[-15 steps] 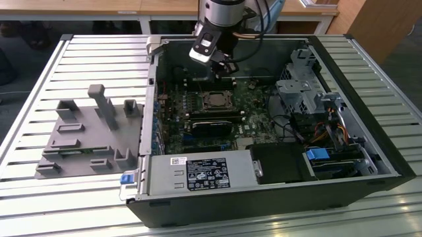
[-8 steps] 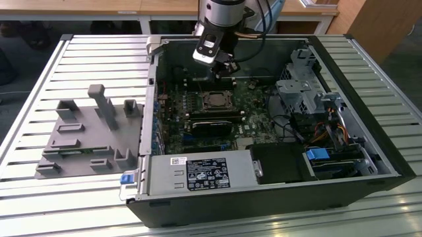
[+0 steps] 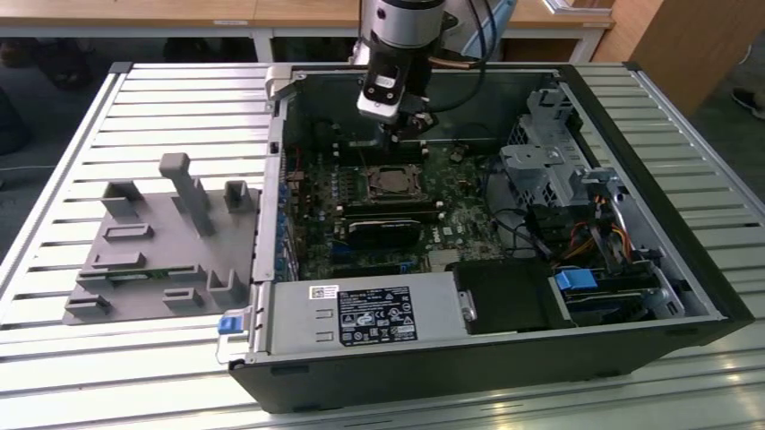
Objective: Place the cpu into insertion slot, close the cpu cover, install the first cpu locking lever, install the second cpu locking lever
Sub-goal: 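Install the first cpu locking lever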
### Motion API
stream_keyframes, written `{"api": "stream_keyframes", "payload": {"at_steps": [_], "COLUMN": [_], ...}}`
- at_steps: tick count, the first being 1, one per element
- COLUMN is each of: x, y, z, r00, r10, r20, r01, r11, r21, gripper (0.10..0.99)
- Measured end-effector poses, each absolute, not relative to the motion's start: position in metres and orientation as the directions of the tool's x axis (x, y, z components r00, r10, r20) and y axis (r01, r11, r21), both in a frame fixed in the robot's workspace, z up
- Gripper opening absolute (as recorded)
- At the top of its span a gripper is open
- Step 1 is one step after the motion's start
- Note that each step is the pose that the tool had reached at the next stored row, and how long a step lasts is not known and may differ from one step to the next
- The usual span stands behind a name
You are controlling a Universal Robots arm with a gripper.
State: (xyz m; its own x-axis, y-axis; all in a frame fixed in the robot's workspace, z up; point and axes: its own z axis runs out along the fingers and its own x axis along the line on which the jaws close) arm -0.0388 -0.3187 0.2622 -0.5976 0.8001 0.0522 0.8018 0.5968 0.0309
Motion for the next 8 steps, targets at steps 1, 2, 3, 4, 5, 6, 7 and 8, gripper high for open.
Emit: {"api": "stream_keyframes", "payload": {"at_steps": [1, 2, 3, 4, 5, 6, 7, 8], "x": [-0.0388, -0.0388, -0.0388, -0.0387, -0.0387, -0.0387, -0.0387, -0.0387], "y": [-0.3187, -0.3187, -0.3187, -0.3187, -0.3187, -0.3187, -0.3187, -0.3187], "z": [0.2622, 0.2622, 0.2621, 0.262, 0.262, 0.2619, 0.2618, 0.2618], "r00": [-0.605, -0.613, -0.62, -0.628, -0.636, -0.644, -0.653, -0.662], "r10": [0.795, 0.789, 0.783, 0.777, 0.77, 0.763, 0.756, 0.747], "r20": [0.052, 0.052, 0.052, 0.053, 0.053, 0.053, 0.053, 0.053], "r01": [0.796, 0.79, 0.784, 0.778, 0.772, 0.765, 0.758, 0.749], "r11": [0.604, 0.612, 0.619, 0.627, 0.635, 0.643, 0.652, 0.662], "r21": [0.031, 0.031, 0.031, 0.031, 0.031, 0.031, 0.031, 0.031], "gripper": [0.106, 0.106, 0.106, 0.106, 0.106, 0.106, 0.106, 0.106]}}
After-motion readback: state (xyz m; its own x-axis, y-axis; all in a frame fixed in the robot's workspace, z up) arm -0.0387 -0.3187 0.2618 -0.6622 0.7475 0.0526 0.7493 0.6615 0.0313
